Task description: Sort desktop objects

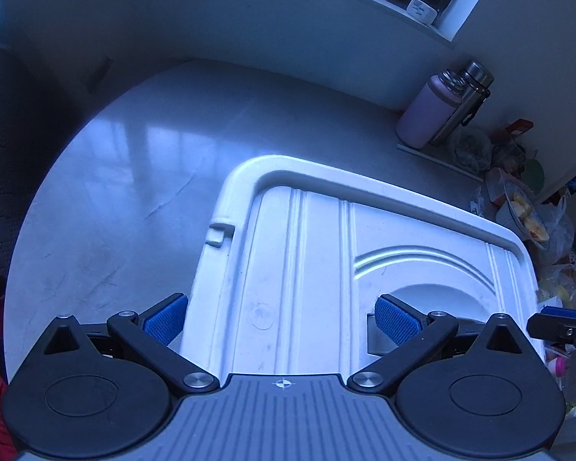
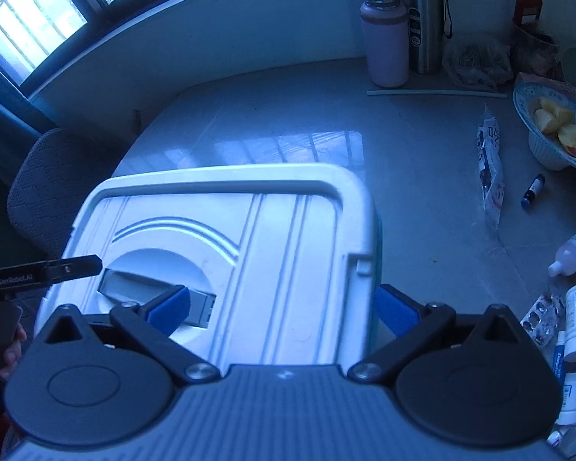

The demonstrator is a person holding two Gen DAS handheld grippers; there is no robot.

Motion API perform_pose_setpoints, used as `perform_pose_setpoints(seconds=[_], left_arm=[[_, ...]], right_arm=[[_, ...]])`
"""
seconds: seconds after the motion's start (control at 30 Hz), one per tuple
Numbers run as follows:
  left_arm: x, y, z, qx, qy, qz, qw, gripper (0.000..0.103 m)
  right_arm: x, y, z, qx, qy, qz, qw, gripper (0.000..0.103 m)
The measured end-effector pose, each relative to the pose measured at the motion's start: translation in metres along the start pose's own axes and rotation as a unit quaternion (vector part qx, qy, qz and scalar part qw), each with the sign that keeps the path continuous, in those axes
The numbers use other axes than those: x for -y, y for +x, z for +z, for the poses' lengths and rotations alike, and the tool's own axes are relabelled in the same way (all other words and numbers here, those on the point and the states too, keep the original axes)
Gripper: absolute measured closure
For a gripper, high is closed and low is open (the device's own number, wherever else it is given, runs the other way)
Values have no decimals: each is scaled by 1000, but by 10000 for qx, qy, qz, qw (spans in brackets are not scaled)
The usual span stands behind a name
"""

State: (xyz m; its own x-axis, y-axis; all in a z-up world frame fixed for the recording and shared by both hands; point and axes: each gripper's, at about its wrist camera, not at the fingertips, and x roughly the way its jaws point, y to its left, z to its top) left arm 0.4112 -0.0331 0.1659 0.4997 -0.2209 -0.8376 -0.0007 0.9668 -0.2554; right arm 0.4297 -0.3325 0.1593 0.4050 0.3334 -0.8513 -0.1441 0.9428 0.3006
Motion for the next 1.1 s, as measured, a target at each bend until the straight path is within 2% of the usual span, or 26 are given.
perform_pose_setpoints(seconds=[0.17, 0.4, 0.53, 0.67, 0.93, 1.1], left_arm=[[1, -4, -2, 43, 45, 4, 10000, 0], [2, -14, -1, 222, 105, 128, 9996, 0], [11, -25, -1, 308, 363, 198, 9987, 0], [14, -25, -3, 193, 361, -14, 9992, 0], [21, -38, -7, 171, 391, -487, 9979, 0], [23, -38, -16, 121, 419, -448, 9980, 0]], right_arm=[[3, -1, -3, -14, 162, 161, 9997, 0], [1, -3, -3, 21, 140, 66, 9999, 0], [2, -6, -2, 52, 107, -35, 9999, 0], [-1, -6, -5, 6, 80, 16, 10000, 0], [-6, -28, -4, 232, 7, 119, 9997, 0], [-1, -25, -11, 137, 12, -120, 9998, 0]])
